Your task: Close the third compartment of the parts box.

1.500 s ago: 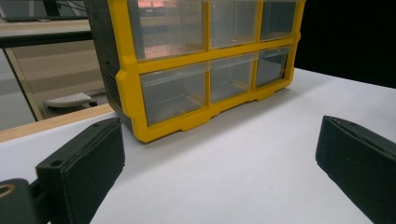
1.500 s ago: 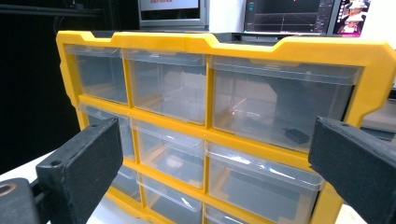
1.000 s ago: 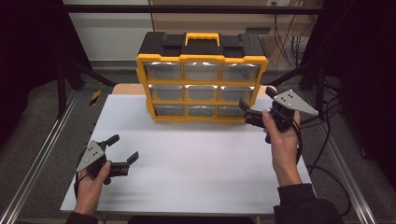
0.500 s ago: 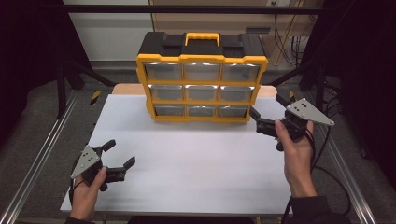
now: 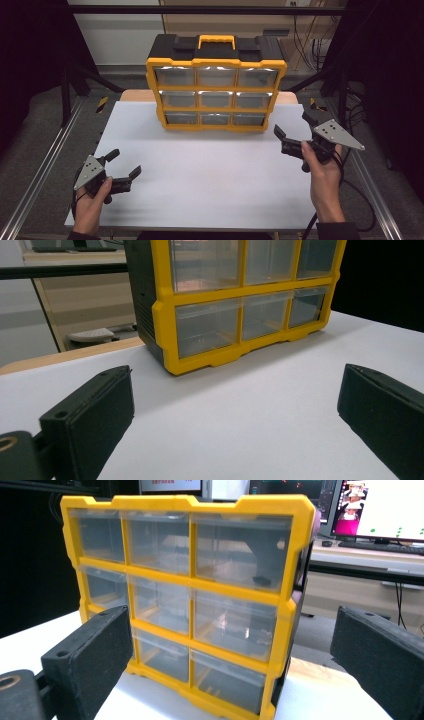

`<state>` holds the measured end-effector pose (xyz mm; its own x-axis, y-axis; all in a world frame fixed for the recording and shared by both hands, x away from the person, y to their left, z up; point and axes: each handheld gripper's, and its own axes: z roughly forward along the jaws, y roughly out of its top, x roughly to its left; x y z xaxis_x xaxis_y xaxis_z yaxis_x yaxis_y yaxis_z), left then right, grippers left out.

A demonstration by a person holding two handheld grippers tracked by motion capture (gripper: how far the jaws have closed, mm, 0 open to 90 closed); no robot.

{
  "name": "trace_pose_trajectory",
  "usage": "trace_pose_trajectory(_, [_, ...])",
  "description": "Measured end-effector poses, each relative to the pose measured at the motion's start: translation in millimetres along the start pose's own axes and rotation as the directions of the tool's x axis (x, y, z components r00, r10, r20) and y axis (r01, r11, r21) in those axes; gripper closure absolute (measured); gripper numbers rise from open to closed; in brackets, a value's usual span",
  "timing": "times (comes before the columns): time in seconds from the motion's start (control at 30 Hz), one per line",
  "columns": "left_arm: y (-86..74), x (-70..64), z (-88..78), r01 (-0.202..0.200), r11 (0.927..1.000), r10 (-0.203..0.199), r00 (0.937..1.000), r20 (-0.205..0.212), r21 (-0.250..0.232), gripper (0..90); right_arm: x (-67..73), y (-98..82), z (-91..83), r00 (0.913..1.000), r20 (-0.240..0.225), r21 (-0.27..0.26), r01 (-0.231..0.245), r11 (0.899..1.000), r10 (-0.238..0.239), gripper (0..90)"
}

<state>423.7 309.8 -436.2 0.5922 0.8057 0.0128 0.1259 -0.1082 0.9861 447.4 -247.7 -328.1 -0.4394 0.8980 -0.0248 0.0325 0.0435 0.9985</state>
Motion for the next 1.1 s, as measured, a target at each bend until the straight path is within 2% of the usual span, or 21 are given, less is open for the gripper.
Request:
trace_pose_trajectory(0.1, [1.0,1.6,-0.6,-0.005,1.0,0.005,1.0,0.003,0.0,1.5,-1.9,-5.4,-2.3,1.0,-0.001,0.008,0.0,1.0,0.0,3.7])
trace_pose_trajectory(0.17, [2.0,5.3,-3.6,-0.01,0.9999,0.01,0.9998,-0.017,-0.009,1.5,-2.9,-8.4,-4.2,1.0,0.001,0.012,0.0,1.0,0.0,3.7])
trace_pose_trajectory(0.3, [1.3,13.6,-9.1,0.029,0.999,-0.03,0.999,-0.032,-0.033,1.4,-4.8,-13.9,-8.3,1.0,0.002,0.02,0.001,1.0,-0.001,3.6])
trace_pose_trajectory(0.43, [1.9,12.6,-8.6,0.038,0.9984,-0.039,0.9991,-0.015,-0.042,1.4,-7.0,-19.6,-13.9,1.0,0.001,0.03,0.0,1.0,0.0,3.6])
trace_pose_trajectory(0.67, [3.1,9.3,-7.8,0.031,0.9982,-0.03,0.9994,0.015,-0.052,1.3,-10.8,-30.0,-24.3,1.0,-0.003,0.035,-0.004,0.999,0.004,3.6])
trace_pose_trajectory(1.1, [2.7,7.8,-6.5,0.02,0.9992,-0.02,0.9996,0.02,-0.035,1.2,-9.1,-53.0,-28.8,0.9992,-0.016,0.046,-0.037,0.998,0.038,3.6])
